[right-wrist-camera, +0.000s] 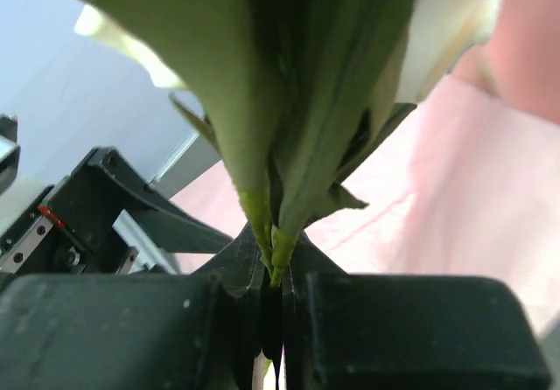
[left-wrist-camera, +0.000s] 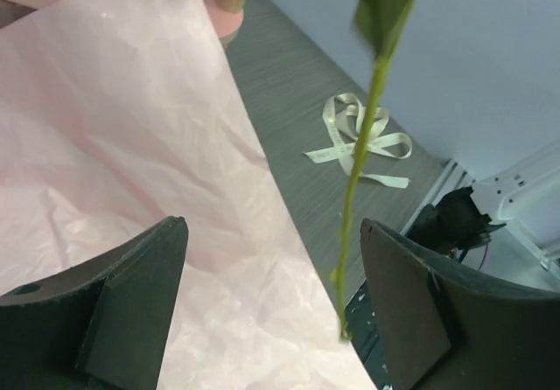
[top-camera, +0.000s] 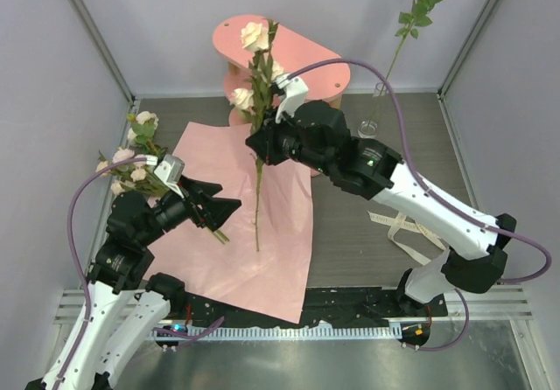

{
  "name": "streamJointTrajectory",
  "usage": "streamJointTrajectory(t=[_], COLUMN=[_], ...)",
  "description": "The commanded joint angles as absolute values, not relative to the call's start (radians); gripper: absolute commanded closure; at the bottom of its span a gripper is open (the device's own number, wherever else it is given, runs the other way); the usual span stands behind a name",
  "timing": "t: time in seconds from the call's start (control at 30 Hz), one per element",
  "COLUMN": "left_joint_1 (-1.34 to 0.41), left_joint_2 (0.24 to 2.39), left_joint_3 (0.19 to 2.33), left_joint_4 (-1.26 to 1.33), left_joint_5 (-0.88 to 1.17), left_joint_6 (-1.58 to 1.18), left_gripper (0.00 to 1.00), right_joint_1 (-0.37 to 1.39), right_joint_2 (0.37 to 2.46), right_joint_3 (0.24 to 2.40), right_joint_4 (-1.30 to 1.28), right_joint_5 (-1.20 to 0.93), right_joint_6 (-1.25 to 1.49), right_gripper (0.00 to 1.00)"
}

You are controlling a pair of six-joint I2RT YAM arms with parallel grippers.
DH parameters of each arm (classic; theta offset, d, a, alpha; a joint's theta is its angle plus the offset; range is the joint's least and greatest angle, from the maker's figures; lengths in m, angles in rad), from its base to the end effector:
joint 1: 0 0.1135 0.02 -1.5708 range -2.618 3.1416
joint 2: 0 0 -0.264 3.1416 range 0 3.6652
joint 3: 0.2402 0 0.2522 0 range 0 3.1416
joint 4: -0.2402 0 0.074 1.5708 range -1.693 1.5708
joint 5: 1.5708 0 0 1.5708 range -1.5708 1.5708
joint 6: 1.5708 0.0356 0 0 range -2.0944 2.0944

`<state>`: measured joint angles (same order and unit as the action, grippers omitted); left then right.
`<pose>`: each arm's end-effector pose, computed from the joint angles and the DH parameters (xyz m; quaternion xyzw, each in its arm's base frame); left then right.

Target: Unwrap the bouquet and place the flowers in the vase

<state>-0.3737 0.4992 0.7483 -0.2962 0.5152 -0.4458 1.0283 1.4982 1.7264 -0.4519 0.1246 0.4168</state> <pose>0.1013 -0.0586 0.3535 0.1505 0.7056 -0.4350 0.5388 0.1754 0.2825 0.4664 -0.1978 0.7556 0.3752 0.4992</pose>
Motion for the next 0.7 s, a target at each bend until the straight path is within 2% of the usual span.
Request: streamJointTrajectory(t=[0.0,0.17,0.23,0.33,0.37,0.4,0.53,0.67], left_joint_1=[-0.393,-0.408,-0.417,-0.423,-0.425,-0.428,-0.428,-0.428], left_joint_2=[0.479,0.468,0.469,0.471,0.472,0.474,0.483,0.486], left_joint_3=[0.761,0.759,0.762,0.762,0.762,0.762,0.764,0.764], left_joint_4=[-0.362,-0.382,-0.390,-0.391,-0.393,-0.394,-0.397,-0.402], left_joint_5=[0.407,0.347,0.325,0.324,0.322,0.324,0.321,0.319], left_joint_6=[-0.410,-0.388,-0.382,-0.380,-0.380,-0.380,-0.382,-0.382], left_gripper=[0.14,0.12,0.12,0.12,0.12,0.12,0.12,0.12], right_joint_1=[1.022,1.022,1.020,0.983,0.957,0.854,0.582,0.493], right_joint_2=[1.373,1.310,1.276,1.261,1.261,1.265,1.351,1.481], right_joint_3=[1.950,2.077,2.048,1.941,1.890,1.878,1.894,1.911], right_joint_4=[-0.699,-0.775,-0.678,-0.415,-0.344,-0.259,-0.198,-0.054], right_joint_5=[0.497,0.866,1.008,1.100,1.092,1.059,0.869,0.795], right_joint_6=[0.212,0.013,-0.136,-0.335,-0.436,-0.445,-0.368,-0.420], right_gripper=[0.99,0.99,0.99,0.99,0.99,0.99,0.99,0.99])
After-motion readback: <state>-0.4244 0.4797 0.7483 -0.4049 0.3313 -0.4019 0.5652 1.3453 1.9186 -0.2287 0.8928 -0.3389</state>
